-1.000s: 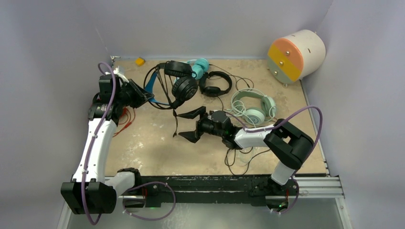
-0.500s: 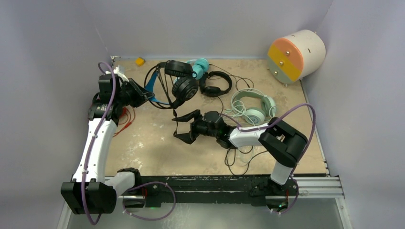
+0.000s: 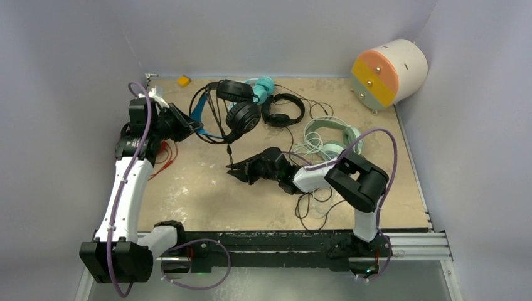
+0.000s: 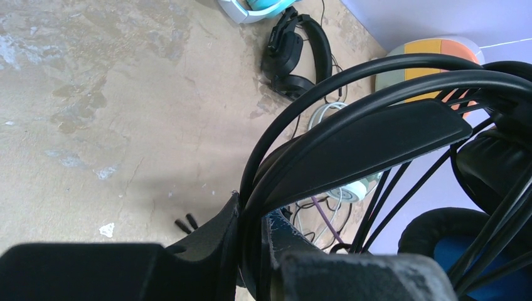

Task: Wrap the headphones
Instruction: Wrap the headphones cable around the headphones.

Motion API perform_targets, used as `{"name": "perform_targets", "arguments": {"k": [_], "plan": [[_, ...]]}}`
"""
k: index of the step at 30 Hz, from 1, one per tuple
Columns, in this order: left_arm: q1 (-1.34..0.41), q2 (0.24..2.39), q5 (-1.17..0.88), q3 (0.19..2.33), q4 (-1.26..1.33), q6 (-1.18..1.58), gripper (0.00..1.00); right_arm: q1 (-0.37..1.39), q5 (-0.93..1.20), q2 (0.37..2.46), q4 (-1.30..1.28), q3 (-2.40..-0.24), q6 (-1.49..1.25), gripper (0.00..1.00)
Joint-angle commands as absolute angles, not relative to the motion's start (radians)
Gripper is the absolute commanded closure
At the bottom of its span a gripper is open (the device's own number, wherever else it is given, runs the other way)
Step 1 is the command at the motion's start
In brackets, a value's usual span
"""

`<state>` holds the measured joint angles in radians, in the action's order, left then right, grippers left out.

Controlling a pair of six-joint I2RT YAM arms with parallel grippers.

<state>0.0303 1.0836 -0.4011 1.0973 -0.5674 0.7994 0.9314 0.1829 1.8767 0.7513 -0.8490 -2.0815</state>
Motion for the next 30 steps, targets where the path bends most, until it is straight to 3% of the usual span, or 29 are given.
{"name": "perform_targets", "arguments": {"k": [1,3,4,10,15,21,30], "plan": [[0.026,1.025,-0.452,1.160,-0.532,0.818,1.00,0.937,0.154,1.879,0.777,-0.865,-2.081,0.86],[0.026,1.025,-0.461,1.169,-0.560,0.812,1.00,0.931,0.154,1.878,0.770,-0.861,-2.072,0.99],[0.026,1.025,-0.467,1.172,-0.576,0.804,1.00,0.925,0.146,1.876,0.768,-0.861,-2.052,1.00],[0.026,1.010,-0.497,1.120,-0.637,0.766,1.00,0.829,0.182,1.873,0.692,-0.931,-1.749,1.00],[0.008,0.993,-0.589,1.026,-0.607,0.688,1.00,0.706,0.390,1.972,0.843,-1.017,-1.460,1.00],[-0.090,1.033,-0.573,0.962,-0.641,0.579,1.00,0.677,0.411,1.954,0.734,-1.120,-1.151,1.00],[-0.185,1.110,-0.458,1.006,-0.683,0.443,1.00,0.673,0.536,1.987,0.959,-1.111,-0.981,1.00]]}}
